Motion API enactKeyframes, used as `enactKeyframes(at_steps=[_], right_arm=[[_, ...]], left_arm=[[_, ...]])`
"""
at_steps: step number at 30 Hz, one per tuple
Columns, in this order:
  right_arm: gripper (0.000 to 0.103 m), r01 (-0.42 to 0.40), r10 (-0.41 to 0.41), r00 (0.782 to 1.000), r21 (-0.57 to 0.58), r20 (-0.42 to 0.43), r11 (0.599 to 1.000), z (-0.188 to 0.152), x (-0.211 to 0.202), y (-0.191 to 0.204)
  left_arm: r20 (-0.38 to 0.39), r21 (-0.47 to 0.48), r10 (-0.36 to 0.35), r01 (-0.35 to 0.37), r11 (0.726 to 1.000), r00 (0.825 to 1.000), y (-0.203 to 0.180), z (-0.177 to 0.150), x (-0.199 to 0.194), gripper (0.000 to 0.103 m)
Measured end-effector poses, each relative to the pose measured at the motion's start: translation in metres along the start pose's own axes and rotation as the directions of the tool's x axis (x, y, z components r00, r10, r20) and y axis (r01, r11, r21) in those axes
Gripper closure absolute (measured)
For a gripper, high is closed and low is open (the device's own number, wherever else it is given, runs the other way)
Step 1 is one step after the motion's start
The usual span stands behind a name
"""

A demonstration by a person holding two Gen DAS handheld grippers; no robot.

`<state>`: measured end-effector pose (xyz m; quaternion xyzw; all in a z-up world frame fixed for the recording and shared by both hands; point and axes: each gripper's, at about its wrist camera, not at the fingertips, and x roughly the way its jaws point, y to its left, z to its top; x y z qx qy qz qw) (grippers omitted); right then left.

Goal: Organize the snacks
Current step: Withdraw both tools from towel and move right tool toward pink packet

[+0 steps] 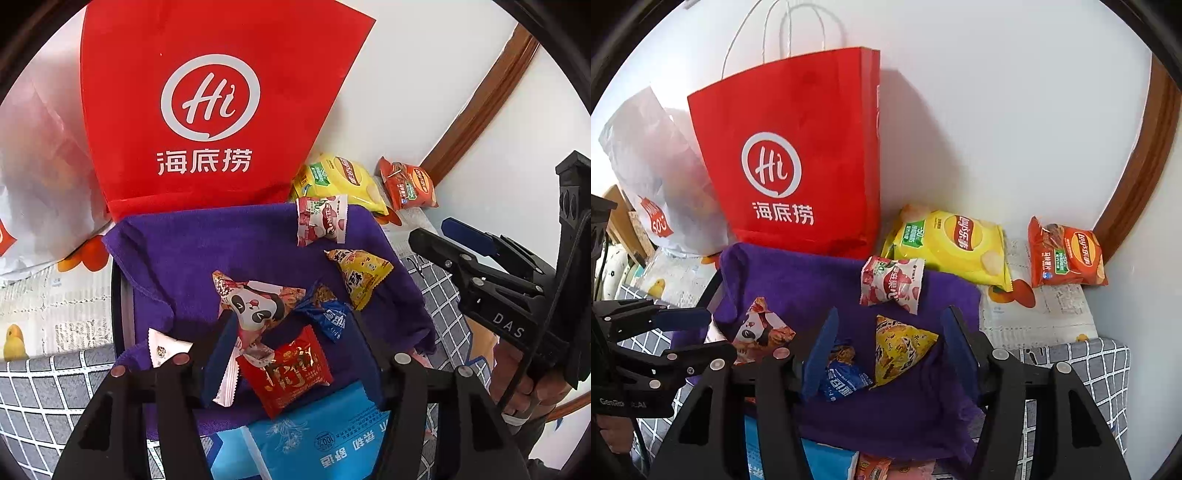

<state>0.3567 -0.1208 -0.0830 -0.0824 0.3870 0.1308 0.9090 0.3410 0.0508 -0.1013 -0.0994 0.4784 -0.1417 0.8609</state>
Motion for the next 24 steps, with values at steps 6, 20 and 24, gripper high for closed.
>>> enactKeyframes(at_steps=[6,20,24], right_arm=[[0.043,-0.008,0.008,0.999,-0.008,0.042,1.000,0.003,-0.014,0.002],[0.040,-0.082,0.074,0.995,0.120,0.071,0.989,-0.024,-0.031,-0.020],[0.040,-0.100,0.092,0.994,0.170,0.054,0.980,-0.037,-0.039,-0.035]], left_arm=[[0.050,0.034,-0.009,0.007,0.999,0.999,-0.006,0.001,-0.012,0.045],[0.152,0.025,-0.061,0.058,0.998,0.986,-0.007,0.001,-0.045,0.045],[0.159,0.037,-0.062,0.057,0.998,0.985,-0.014,-0.001,-0.049,0.045]])
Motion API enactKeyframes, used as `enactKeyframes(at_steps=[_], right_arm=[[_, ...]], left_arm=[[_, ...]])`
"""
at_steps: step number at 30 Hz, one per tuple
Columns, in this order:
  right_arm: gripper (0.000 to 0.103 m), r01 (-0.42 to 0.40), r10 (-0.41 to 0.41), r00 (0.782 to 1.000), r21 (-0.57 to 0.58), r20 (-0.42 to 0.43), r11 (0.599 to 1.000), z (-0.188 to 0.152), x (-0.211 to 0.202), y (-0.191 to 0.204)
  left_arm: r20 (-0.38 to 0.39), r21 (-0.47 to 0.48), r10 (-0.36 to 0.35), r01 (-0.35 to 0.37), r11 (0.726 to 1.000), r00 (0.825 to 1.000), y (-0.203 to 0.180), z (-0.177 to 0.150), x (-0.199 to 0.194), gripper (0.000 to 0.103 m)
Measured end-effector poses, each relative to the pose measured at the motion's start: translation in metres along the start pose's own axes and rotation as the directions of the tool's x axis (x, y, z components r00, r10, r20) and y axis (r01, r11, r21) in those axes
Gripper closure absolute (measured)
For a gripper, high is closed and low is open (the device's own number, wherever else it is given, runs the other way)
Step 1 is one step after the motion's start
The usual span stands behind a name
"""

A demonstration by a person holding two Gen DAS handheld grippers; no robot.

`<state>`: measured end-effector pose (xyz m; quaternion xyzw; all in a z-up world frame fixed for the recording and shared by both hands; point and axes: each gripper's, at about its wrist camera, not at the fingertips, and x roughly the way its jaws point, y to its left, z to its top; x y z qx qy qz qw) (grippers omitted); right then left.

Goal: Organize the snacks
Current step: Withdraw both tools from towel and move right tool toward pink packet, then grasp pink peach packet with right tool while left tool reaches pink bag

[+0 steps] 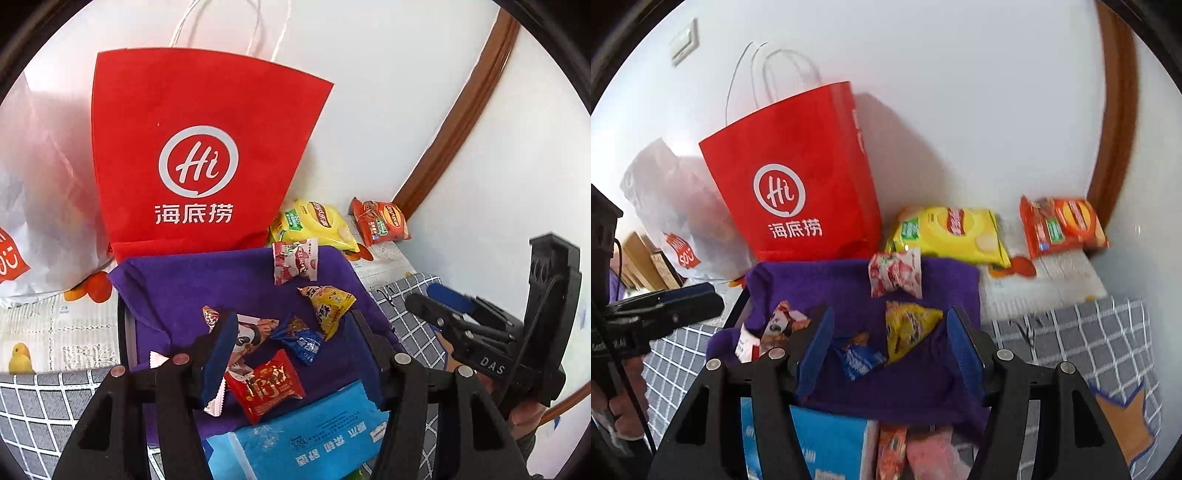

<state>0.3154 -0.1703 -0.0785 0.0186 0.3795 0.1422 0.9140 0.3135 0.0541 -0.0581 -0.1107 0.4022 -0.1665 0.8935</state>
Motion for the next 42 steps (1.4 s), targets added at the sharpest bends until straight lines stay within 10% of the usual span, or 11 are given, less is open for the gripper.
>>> enactKeyframes(at_steps=[9,25,42], right_arm=[[0.040,0.066,-0.066,0.997,-0.010,0.043,0.998,-0.029,-0.048,-0.016],[0.033,0.239,-0.244,0.960,-0.055,-0.141,0.970,-0.118,-0.028,-0.036],[0.033,0.160,-0.164,0.972,-0.033,-0.170,0.986,-0.123,0.008,-0.035]], left_arm=[[0.054,0.060,0.030,-0.033,0.998,0.998,-0.023,0.004,-0.026,0.035],[0.018,0.030,-0.006,0.005,1.000,1.000,-0.017,0.008,-0.043,0.035],[-0.017,0.035,0.008,-0.007,0.999,1.000,-0.013,0.005,-0.030,0.035]])
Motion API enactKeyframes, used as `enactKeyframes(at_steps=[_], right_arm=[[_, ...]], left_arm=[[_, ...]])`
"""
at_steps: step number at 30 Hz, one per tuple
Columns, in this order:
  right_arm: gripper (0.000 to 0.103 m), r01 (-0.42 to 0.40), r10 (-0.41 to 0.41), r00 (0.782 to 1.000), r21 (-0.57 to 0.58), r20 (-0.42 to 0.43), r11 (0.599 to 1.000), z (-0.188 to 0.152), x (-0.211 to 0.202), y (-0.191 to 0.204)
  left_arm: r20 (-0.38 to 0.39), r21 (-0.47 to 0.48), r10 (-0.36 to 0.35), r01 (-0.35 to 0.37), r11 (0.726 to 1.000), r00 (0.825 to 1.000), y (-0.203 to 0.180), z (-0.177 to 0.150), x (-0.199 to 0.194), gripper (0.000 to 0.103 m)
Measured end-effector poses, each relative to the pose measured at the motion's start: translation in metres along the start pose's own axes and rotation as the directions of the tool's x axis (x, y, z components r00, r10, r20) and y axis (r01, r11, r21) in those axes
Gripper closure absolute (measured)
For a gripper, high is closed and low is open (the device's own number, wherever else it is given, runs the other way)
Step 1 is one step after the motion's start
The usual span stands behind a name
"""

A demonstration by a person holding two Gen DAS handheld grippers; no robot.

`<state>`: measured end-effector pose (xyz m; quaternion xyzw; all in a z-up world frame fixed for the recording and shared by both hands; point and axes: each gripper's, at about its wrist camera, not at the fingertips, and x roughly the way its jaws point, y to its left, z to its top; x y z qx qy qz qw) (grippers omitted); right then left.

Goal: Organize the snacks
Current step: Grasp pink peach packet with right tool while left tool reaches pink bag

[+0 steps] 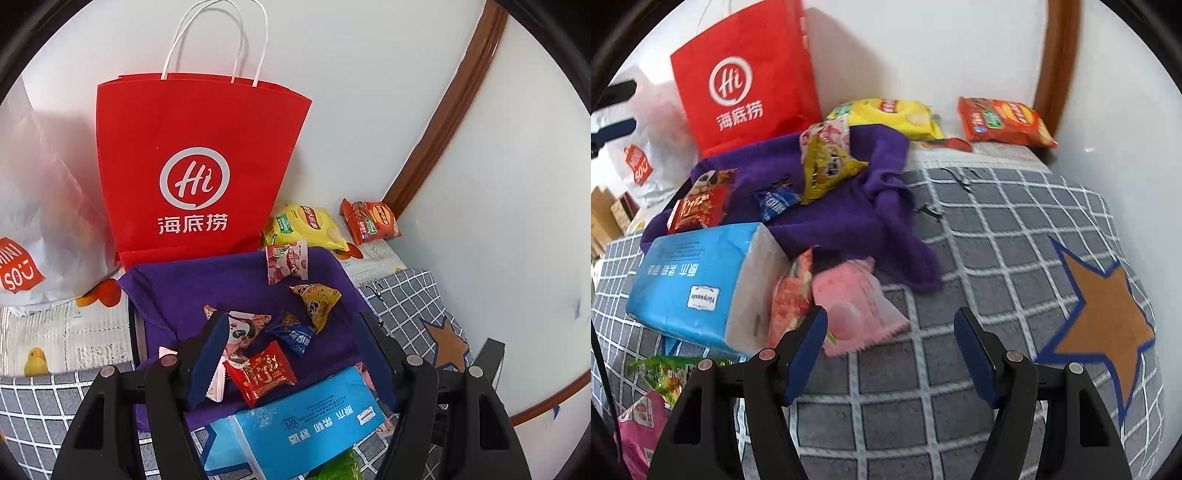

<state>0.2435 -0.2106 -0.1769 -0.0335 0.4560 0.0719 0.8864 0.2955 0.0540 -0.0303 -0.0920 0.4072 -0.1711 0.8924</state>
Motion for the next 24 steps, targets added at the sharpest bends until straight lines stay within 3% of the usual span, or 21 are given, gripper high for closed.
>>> enactKeyframes(at_steps=[10,17,18,22,24], right_arm=[[0.033,-0.076,0.074,0.995,-0.026,-0.071,0.997,0.007,0.028,0.002],[0.033,-0.098,0.094,0.993,-0.045,-0.068,0.994,0.010,0.037,0.004],[0.034,-0.100,0.095,0.993,-0.063,-0.067,0.993,0.011,0.038,0.006],[0.058,-0.132,0.126,0.990,-0.102,-0.065,0.986,0.011,0.034,0.011],[0.058,-0.127,0.121,0.991,-0.112,-0.054,0.986,0.010,0.027,0.012]], left_arm=[[-0.003,0.009,-0.010,0.010,1.000,1.000,-0.002,0.000,0.000,0.035],[-0.006,0.023,0.003,-0.003,1.000,1.000,-0.005,-0.001,0.003,0.035],[-0.008,0.024,0.004,-0.004,1.000,1.000,-0.006,-0.002,0.003,0.035],[-0.014,0.038,0.016,-0.016,0.999,1.000,-0.014,-0.002,0.003,0.035],[-0.006,0.059,0.020,-0.020,0.998,1.000,-0.022,-0.001,-0.002,0.035]])
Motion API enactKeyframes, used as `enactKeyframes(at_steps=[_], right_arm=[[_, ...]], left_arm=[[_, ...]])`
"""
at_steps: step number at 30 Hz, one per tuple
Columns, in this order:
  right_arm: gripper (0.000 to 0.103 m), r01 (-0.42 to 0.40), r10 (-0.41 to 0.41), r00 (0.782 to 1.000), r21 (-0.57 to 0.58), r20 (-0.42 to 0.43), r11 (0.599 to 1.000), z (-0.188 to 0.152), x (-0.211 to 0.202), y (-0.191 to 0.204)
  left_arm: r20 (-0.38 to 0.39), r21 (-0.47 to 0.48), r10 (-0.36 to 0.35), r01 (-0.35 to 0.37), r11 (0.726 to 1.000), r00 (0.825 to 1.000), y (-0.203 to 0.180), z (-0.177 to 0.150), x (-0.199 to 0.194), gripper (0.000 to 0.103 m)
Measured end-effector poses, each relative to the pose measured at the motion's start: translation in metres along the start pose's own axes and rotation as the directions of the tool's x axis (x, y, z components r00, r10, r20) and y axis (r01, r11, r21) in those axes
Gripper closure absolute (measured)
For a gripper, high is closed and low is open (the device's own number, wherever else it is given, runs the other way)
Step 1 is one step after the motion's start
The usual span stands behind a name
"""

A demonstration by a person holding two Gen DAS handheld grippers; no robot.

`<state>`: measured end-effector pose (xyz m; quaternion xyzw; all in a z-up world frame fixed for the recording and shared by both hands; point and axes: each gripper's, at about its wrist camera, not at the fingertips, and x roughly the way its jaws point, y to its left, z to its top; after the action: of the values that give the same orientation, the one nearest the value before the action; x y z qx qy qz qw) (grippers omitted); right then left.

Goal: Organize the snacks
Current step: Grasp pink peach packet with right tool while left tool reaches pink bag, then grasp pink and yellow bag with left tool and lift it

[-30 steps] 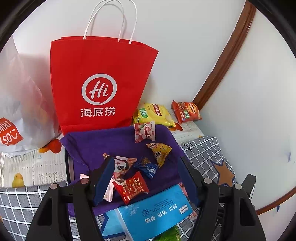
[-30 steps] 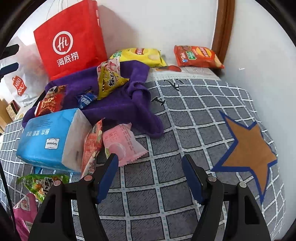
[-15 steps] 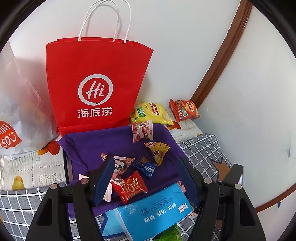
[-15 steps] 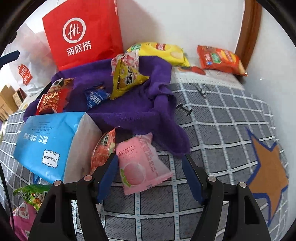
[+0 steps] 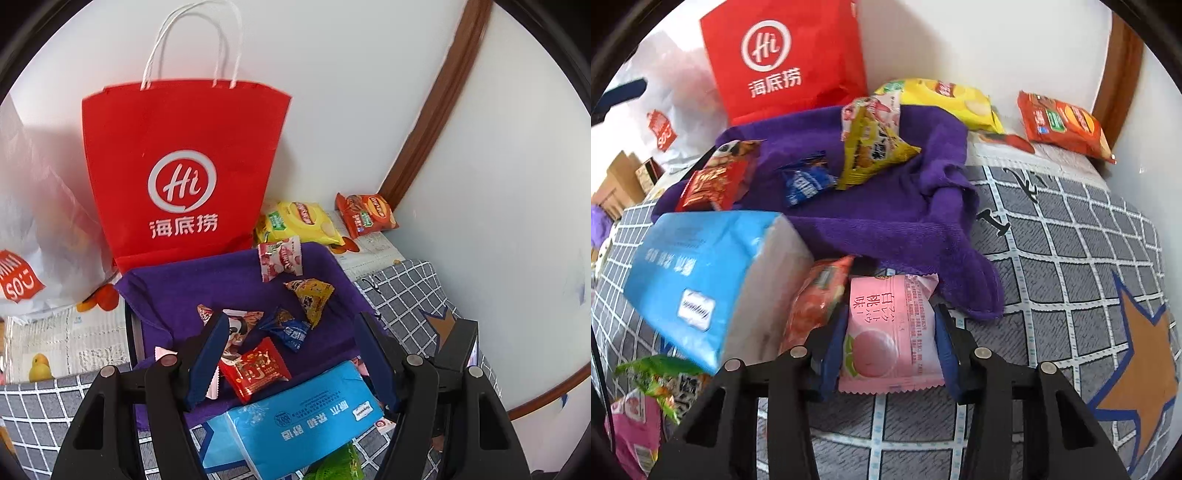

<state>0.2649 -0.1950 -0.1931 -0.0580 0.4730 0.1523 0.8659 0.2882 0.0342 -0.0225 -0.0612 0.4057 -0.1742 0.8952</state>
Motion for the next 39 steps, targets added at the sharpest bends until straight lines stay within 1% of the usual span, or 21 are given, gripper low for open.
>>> enactKeyframes(at_steps=[2,4,6,9,11,13,17,18,21,25,27,28,30,33,35,36,39], right_arm=[[0.058,-0.016,0.015,1.000,0.016,0.024,1.000,-0.003,-0.012,-0.002],[0.058,-0.033,0.031,0.998,0.040,0.055,0.999,-0.008,-0.029,-0.006],[0.058,-0.031,0.026,0.996,0.060,0.086,0.998,-0.013,-0.046,-0.011],[0.058,-0.041,0.030,0.993,0.091,0.116,0.995,-0.022,-0.065,-0.016],[0.058,-0.046,0.032,0.991,0.108,0.131,0.993,-0.031,-0.078,-0.017],[0.058,-0.055,0.039,0.990,0.115,0.137,0.992,-0.039,-0.086,-0.016],[0.058,-0.070,0.053,0.988,0.121,0.143,0.990,-0.056,-0.100,-0.012],[0.058,-0.068,0.050,0.988,0.118,0.144,0.991,-0.060,-0.103,-0.011],[0.058,-0.046,0.029,0.988,0.114,0.148,0.992,-0.068,-0.115,-0.010],[0.058,-0.023,0.001,0.986,0.133,0.164,0.991,-0.078,-0.137,-0.017],[0.058,-0.014,-0.010,0.985,0.140,0.172,0.990,-0.083,-0.145,-0.020],[0.058,-0.010,-0.016,0.984,0.143,0.175,0.990,-0.086,-0.149,-0.022],[0.058,-0.005,-0.023,0.984,0.155,0.179,0.988,-0.094,-0.155,-0.025],[0.058,0.009,-0.038,0.984,0.159,0.176,0.987,-0.101,-0.159,-0.028],[0.058,0.012,-0.041,0.984,0.160,0.175,0.987,-0.105,-0.161,-0.030],[0.058,0.012,-0.041,0.984,0.160,0.176,0.987,-0.106,-0.163,-0.031],[0.058,0.009,-0.037,0.983,0.157,0.181,0.988,-0.109,-0.166,-0.032]], left_arm=[[0.014,0.018,0.002,-0.003,1.000,1.000,-0.006,0.000,-0.005,0.035],[0.010,0.030,0.011,-0.011,0.999,1.000,-0.012,0.001,-0.009,0.035],[0.000,0.027,0.020,-0.020,0.999,1.000,-0.016,0.001,-0.010,0.035],[0.000,0.067,0.047,-0.047,0.997,0.999,-0.029,-0.006,-0.018,0.035],[-0.007,0.107,0.076,-0.075,0.991,0.997,-0.037,-0.019,-0.023,0.035],[-0.032,0.133,0.101,-0.096,0.987,0.994,-0.041,-0.037,-0.026,0.035],[-0.089,0.141,0.133,-0.120,0.983,0.987,-0.045,-0.080,-0.030,0.035],[-0.108,0.142,0.137,-0.121,0.982,0.985,-0.047,-0.096,-0.031,0.035],[-0.154,0.138,0.112,-0.091,0.986,0.982,-0.053,-0.130,-0.031,0.035],[-0.198,0.135,0.072,-0.045,0.990,0.978,-0.060,-0.163,-0.028,0.035],[-0.229,0.126,0.057,-0.028,0.992,0.972,-0.061,-0.176,-0.023,0.035],[-0.246,0.116,0.036,-0.007,0.993,0.969,-0.062,-0.182,-0.020,0.035],[-0.290,0.105,0.001,0.031,0.994,0.957,-0.065,-0.197,-0.013,0.035],[-0.318,0.120,0.041,-0.002,0.993,0.947,-0.070,-0.215,-0.003,0.035],[-0.331,0.129,0.055,-0.013,0.992,0.942,-0.072,-0.223,0.001,0.032],[-0.334,0.128,0.054,-0.011,0.992,0.941,-0.072,-0.226,0.002,0.028],[-0.316,0.157,0.081,-0.032,0.987,0.945,-0.077,-0.232,0.003,0.025]])
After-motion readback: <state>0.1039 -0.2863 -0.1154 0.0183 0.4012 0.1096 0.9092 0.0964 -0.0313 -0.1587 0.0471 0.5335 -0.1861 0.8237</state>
